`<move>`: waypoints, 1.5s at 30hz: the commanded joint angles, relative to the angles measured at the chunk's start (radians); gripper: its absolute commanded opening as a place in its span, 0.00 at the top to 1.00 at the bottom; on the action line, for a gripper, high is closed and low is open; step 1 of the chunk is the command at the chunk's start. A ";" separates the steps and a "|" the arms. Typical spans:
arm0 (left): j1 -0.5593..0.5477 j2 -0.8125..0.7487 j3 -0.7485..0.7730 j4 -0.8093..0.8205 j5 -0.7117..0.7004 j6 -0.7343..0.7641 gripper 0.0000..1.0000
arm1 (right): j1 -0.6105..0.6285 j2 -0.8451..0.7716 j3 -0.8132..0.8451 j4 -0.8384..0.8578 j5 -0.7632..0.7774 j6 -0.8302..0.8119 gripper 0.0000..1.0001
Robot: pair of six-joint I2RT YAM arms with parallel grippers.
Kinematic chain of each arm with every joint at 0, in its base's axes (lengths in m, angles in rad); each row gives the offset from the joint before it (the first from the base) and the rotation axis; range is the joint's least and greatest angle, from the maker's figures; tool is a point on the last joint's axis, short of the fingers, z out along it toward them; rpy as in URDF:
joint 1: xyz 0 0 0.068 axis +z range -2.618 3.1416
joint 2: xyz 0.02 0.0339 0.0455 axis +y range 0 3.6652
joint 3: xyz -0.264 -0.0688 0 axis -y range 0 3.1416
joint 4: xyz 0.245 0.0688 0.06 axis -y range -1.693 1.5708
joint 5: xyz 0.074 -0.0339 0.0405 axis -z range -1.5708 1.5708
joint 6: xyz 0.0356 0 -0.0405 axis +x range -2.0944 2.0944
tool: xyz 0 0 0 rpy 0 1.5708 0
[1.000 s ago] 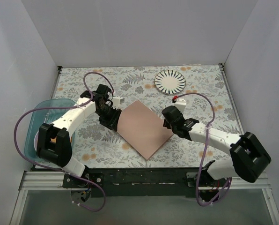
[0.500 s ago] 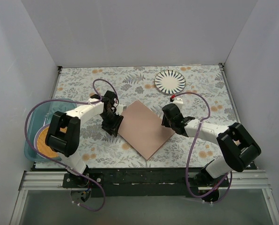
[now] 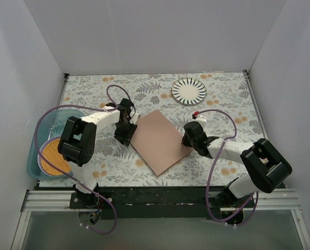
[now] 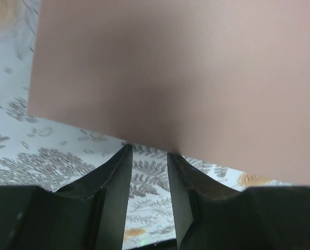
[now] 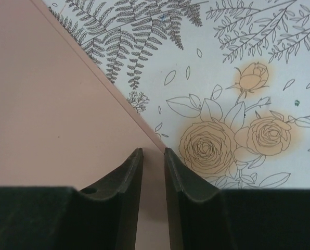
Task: Put the files into the folder
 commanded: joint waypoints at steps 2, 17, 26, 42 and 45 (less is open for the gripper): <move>-0.007 0.019 0.090 0.073 -0.052 -0.008 0.68 | 0.016 -0.054 -0.131 -0.060 -0.075 0.069 0.72; -0.101 0.001 0.073 0.070 -0.012 -0.028 0.69 | 0.335 -0.148 -0.221 -0.226 0.064 0.297 0.77; -0.138 -0.117 -0.060 0.034 0.080 -0.018 0.71 | 0.321 -0.218 -0.166 -0.306 0.161 0.255 0.75; -0.182 -0.284 -0.071 -0.101 0.204 0.044 0.68 | 0.283 -0.240 0.007 -0.398 0.186 0.068 0.58; -0.182 -0.342 -0.016 -0.107 0.133 0.054 0.63 | 0.283 -0.249 0.095 -0.484 0.192 0.008 0.46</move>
